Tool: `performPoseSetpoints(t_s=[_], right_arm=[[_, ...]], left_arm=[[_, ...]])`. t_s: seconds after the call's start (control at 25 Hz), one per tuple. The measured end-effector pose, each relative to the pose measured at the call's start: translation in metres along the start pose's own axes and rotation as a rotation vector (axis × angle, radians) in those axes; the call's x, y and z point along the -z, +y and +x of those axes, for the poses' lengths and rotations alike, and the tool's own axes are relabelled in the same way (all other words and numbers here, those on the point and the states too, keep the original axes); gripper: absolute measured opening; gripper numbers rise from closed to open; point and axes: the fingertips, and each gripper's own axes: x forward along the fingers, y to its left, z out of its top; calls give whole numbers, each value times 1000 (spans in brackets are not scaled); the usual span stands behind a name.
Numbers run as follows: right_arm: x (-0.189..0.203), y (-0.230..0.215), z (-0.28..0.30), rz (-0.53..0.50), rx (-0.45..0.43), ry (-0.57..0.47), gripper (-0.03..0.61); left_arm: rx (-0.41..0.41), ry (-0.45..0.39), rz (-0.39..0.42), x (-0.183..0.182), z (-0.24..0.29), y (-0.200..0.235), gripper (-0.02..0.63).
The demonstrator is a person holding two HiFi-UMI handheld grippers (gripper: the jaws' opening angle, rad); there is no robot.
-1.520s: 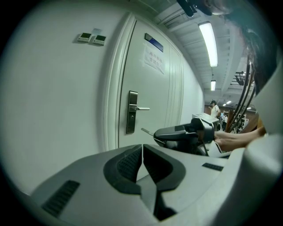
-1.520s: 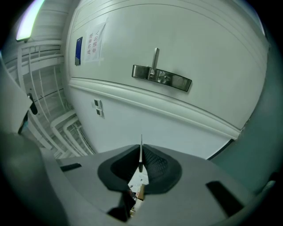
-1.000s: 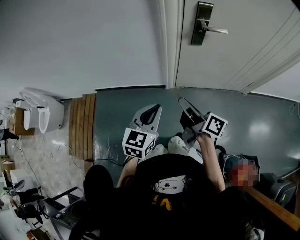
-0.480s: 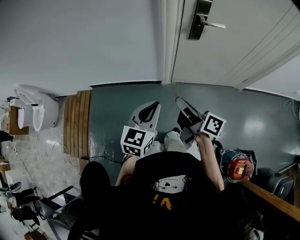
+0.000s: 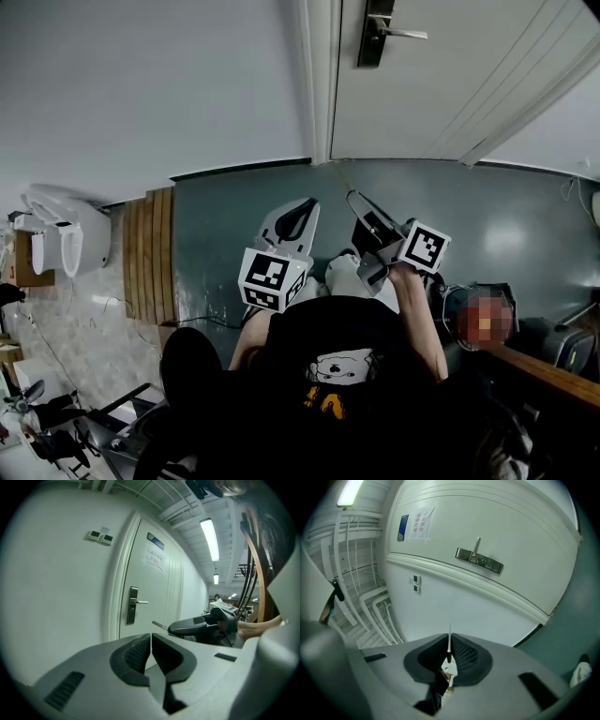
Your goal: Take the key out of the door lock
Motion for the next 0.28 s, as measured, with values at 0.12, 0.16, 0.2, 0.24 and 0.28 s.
performPoseSetpoints(t_s=[0.12, 0.16, 0.2, 0.24, 0.28], right_arm=[[3, 2, -9, -3, 6, -13, 22], [4, 2, -11, -7, 7, -15, 21], [5, 2, -13, -10, 8, -18, 22], [5, 3, -16, -13, 9, -20, 21], [5, 3, -18, -15, 10, -23, 21]], left_arm=[[24, -5, 8, 0, 0, -9, 12], [30, -9, 11, -1, 0, -11, 12], [35, -12, 14, -1, 0, -14, 12], [40, -15, 16, -2, 0, -16, 12], [44, -18, 19, -2, 0, -19, 12]])
